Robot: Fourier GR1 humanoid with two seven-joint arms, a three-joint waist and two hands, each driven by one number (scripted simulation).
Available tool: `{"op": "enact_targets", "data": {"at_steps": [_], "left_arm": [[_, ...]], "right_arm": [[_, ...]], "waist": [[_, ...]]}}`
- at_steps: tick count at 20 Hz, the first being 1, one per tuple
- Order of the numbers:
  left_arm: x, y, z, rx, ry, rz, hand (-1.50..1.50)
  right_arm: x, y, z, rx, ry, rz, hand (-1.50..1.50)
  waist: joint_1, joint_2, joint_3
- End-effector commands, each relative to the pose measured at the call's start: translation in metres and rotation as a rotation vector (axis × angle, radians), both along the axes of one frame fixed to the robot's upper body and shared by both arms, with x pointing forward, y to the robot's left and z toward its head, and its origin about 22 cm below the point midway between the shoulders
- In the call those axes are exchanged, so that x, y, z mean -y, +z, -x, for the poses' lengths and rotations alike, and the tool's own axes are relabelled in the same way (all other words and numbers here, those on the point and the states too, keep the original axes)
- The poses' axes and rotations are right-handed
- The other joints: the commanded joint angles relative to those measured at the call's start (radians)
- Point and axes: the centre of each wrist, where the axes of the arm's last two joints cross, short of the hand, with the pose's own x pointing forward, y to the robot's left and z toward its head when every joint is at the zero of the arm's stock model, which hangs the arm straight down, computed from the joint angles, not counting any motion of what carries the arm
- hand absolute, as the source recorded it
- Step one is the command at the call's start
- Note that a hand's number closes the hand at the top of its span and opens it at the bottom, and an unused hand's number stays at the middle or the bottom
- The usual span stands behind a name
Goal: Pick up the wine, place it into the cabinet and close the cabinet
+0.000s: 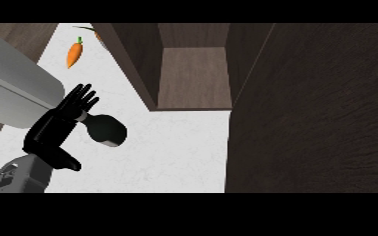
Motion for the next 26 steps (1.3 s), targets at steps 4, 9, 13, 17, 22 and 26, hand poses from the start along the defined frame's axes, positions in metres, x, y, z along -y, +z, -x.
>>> {"op": "enact_targets", "data": {"at_steps": [4, 9, 13, 17, 22, 26], "left_arm": [[0.005, -0.017, -0.003, 0.012, -0.026, 0.004, -1.5], [0.012, -0.03, -0.005, -0.001, -0.029, 0.004, -1.5], [0.02, -0.041, 0.005, -0.007, -0.028, 0.001, -1.5], [0.013, -0.043, -0.01, -0.018, -0.026, -0.027, -1.5], [0.024, -0.053, -0.01, -0.054, -0.027, 0.014, -1.5], [0.028, -0.044, -0.021, -0.033, -0.037, 0.025, -1.5]], "right_arm": [[0.001, 0.016, 0.035, 0.041, 0.071, -0.039, -1.5], [0.003, 0.007, 0.034, 0.05, 0.055, -0.037, -1.5], [-0.007, 0.011, 0.048, 0.051, 0.062, -0.053, -1.5], [-0.003, 0.017, 0.024, 0.053, 0.073, -0.037, -1.5], [0.001, 0.016, 0.031, 0.064, 0.06, -0.03, -1.5], [0.001, 0.014, 0.03, 0.066, 0.054, -0.03, -1.5]], "waist": [[-0.002, 0.0, 0.0], [-0.006, 0.001, 0.0], [-0.006, -0.002, 0.0], [-0.008, 0.003, -0.001], [-0.011, 0.002, -0.001], [-0.007, 0.0, 0.0]]}}
